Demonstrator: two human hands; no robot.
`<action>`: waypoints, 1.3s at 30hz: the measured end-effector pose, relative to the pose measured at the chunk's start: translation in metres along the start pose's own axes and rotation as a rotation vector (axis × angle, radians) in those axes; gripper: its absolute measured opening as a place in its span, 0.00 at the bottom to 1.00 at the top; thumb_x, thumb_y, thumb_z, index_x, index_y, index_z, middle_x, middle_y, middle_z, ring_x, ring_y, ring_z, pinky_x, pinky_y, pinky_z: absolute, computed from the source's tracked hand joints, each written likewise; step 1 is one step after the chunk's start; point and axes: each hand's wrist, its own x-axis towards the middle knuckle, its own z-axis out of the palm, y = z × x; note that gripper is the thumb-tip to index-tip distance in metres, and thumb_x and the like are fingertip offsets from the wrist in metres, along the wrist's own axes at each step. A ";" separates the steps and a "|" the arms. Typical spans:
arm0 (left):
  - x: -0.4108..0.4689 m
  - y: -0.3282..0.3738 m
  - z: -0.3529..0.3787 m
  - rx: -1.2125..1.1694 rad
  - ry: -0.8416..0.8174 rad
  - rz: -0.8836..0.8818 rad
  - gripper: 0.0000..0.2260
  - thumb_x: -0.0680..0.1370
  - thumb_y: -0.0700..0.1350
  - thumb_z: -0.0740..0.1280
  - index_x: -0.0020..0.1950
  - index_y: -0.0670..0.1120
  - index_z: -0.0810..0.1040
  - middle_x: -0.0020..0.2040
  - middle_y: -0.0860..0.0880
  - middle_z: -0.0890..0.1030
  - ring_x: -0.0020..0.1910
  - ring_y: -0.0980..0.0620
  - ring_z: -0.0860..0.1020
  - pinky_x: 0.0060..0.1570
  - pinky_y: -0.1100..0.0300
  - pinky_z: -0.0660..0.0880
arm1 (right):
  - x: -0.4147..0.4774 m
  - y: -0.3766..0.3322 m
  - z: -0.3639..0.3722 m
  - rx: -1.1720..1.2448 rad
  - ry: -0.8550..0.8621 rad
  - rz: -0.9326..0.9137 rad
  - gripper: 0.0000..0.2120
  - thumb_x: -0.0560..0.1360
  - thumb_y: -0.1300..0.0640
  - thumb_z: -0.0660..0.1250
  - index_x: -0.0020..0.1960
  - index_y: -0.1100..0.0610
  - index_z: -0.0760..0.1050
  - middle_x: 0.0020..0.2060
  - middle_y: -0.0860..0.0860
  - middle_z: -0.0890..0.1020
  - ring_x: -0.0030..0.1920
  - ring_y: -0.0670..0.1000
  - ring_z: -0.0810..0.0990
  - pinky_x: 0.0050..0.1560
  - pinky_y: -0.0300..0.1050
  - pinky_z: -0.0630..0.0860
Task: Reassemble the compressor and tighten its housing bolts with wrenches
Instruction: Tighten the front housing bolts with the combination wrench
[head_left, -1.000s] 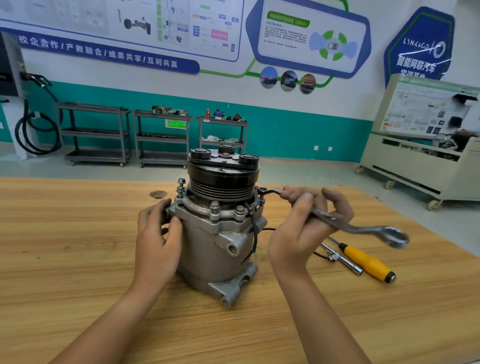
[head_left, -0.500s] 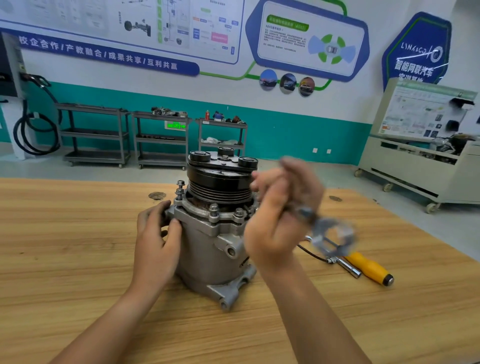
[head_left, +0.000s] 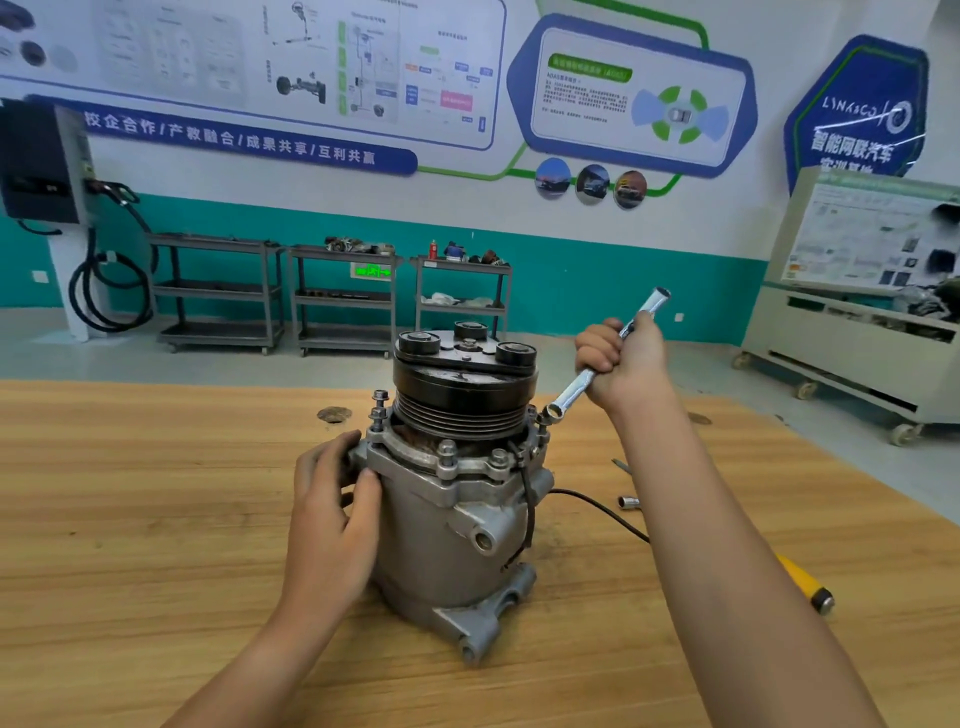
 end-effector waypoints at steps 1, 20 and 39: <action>0.000 0.000 0.000 0.002 0.000 0.007 0.15 0.79 0.36 0.60 0.64 0.44 0.70 0.58 0.49 0.69 0.48 0.79 0.69 0.43 0.84 0.63 | 0.003 0.001 0.002 -0.013 0.007 0.027 0.24 0.81 0.41 0.49 0.32 0.55 0.60 0.16 0.47 0.58 0.13 0.44 0.55 0.12 0.35 0.50; 0.000 0.000 0.001 0.017 0.002 0.014 0.15 0.79 0.35 0.59 0.66 0.43 0.70 0.58 0.50 0.69 0.49 0.80 0.67 0.45 0.84 0.62 | 0.023 0.032 0.018 -0.421 -0.054 0.266 0.21 0.80 0.62 0.57 0.30 0.54 0.57 0.15 0.46 0.59 0.12 0.42 0.56 0.13 0.30 0.52; -0.001 0.000 0.001 0.019 -0.016 -0.003 0.15 0.79 0.37 0.59 0.66 0.41 0.70 0.59 0.50 0.68 0.48 0.82 0.66 0.45 0.85 0.61 | -0.061 0.036 -0.030 -0.021 0.270 -0.679 0.08 0.78 0.66 0.53 0.45 0.55 0.63 0.25 0.50 0.65 0.22 0.46 0.68 0.28 0.41 0.75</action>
